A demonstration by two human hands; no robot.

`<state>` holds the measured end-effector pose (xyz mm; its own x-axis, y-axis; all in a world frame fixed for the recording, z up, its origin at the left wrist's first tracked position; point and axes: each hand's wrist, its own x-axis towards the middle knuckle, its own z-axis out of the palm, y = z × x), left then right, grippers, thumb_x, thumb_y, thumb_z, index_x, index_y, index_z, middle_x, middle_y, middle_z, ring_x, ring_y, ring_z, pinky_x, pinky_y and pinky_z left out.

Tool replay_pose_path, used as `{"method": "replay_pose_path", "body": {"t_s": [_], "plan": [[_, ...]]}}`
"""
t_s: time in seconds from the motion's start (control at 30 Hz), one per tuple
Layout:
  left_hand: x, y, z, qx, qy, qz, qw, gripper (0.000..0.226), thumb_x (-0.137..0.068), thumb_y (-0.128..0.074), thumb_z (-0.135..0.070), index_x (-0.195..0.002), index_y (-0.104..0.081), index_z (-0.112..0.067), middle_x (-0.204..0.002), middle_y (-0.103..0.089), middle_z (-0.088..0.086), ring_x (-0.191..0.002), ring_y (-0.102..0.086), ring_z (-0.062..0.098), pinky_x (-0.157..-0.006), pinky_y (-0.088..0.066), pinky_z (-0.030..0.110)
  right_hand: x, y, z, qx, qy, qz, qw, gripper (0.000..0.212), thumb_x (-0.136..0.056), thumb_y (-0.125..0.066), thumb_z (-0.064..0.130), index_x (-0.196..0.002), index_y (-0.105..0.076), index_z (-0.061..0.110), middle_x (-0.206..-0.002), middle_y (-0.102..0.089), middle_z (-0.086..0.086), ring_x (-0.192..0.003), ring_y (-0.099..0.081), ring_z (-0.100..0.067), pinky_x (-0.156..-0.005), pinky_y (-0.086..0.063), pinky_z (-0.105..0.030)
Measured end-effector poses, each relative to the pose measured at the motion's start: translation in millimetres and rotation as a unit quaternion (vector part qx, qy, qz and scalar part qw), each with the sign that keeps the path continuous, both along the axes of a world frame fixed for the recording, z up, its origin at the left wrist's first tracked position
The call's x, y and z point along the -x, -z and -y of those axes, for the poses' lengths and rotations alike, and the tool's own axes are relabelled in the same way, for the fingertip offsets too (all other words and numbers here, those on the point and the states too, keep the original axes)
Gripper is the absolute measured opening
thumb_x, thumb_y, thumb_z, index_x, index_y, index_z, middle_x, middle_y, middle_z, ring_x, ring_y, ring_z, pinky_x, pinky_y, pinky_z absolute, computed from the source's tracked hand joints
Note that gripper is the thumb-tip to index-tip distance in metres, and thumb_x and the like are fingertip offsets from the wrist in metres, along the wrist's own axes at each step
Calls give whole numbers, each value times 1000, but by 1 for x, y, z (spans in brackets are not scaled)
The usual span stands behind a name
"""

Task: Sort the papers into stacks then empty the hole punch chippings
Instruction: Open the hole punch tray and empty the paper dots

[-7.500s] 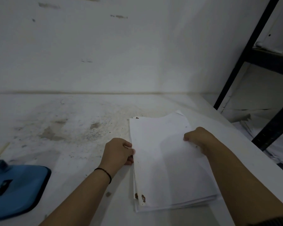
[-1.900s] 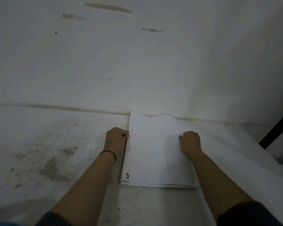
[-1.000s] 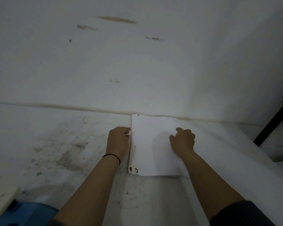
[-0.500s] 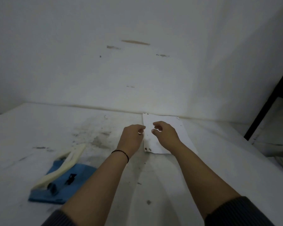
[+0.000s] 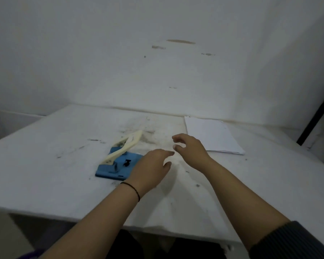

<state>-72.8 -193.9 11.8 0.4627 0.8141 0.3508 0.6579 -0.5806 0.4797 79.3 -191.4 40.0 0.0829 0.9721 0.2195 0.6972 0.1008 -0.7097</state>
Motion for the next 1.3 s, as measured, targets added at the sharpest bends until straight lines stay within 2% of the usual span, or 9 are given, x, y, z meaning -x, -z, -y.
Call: {"method": "replay_pose_path", "body": {"t_s": [0.1,0.37,0.57,0.63,0.87,0.97,1.07,1.23,1.3], "plan": [[29,9,15,-39,-13,-11,999,39,-93,-48,-25,-132,-49,-26,-125,-59,-5,-109,-55,12,-86,-44,22,24,12,7,3,-28,12,1000,35,-91,-55,20,-126,-55,21,-128,-59,4,-118,-52,-9,-91,-34,-17],[96,31,28,-90,-44,3,995,29,-89,-56,-16,-117,-63,-20,-113,-67,-2,-103,-60,13,-84,-49,24,79,36,8,14,-96,43,994,39,-88,-58,21,-127,-55,22,-133,-56,5,-120,-51,-11,-90,-33,-14],[136,38,21,-132,-125,21,983,6,-78,-71,-21,-80,-67,-17,-78,-67,-3,-73,-62,14,-64,-53,27,107,53,2,21,-134,77,988,41,-86,-62,28,-126,-55,26,-133,-56,8,-121,-49,-10,-91,-32,-16],[146,41,15,-105,-174,27,979,19,-75,-74,-27,-72,-57,-19,-72,-60,-5,-68,-55,11,-56,-46,21,111,58,-1,20,-136,90,986,42,-86,-62,29,-128,-54,26,-133,-56,9,-120,-50,-10,-92,-34,-17],[156,51,-19,16,-196,49,979,54,-63,-80,-37,-99,-43,-23,-95,-49,-10,-87,-50,11,-61,-38,15,128,62,-11,-22,-102,79,991,45,-80,-68,30,-123,-59,21,-126,-60,6,-113,-53,-9,-91,-41,-18],[158,52,-28,22,-181,36,983,50,-61,-79,-42,-94,-45,-28,-89,-52,-11,-80,-50,7,-57,-34,12,137,58,-14,-27,-113,30,993,44,-77,-72,30,-119,-62,20,-117,-64,6,-106,-56,-9,-82,-41,-15],[161,54,-32,22,-191,25,981,47,-59,-78,-49,-91,-49,-28,-82,-54,-11,-71,-46,2,-54,-31,13,141,58,-16,-26,-110,12,994,43,-77,-73,28,-118,-63,19,-115,-67,3,-105,-59,-10,-86,-43,-19],[149,55,-42,8,-196,30,980,45,-61,-77,-49,-88,-54,-21,-81,-56,-4,-74,-48,10,-54,-32,14,140,59,-25,-19,-77,-11,997,34,-81,-70,23,-114,-65,14,-109,-69,2,-99,-61,-11,-76,-40,-7],[143,53,-47,18,-202,35,979,47,-61,-77,-47,-91,-54,-20,-84,-56,-4,-75,-47,11,-52,-29,14,138,58,-28,-9,-73,-28,997,33,-80,-70,21,-112,-65,13,-107,-69,1,-98,-62,-10,-78,-44,-11]]}}
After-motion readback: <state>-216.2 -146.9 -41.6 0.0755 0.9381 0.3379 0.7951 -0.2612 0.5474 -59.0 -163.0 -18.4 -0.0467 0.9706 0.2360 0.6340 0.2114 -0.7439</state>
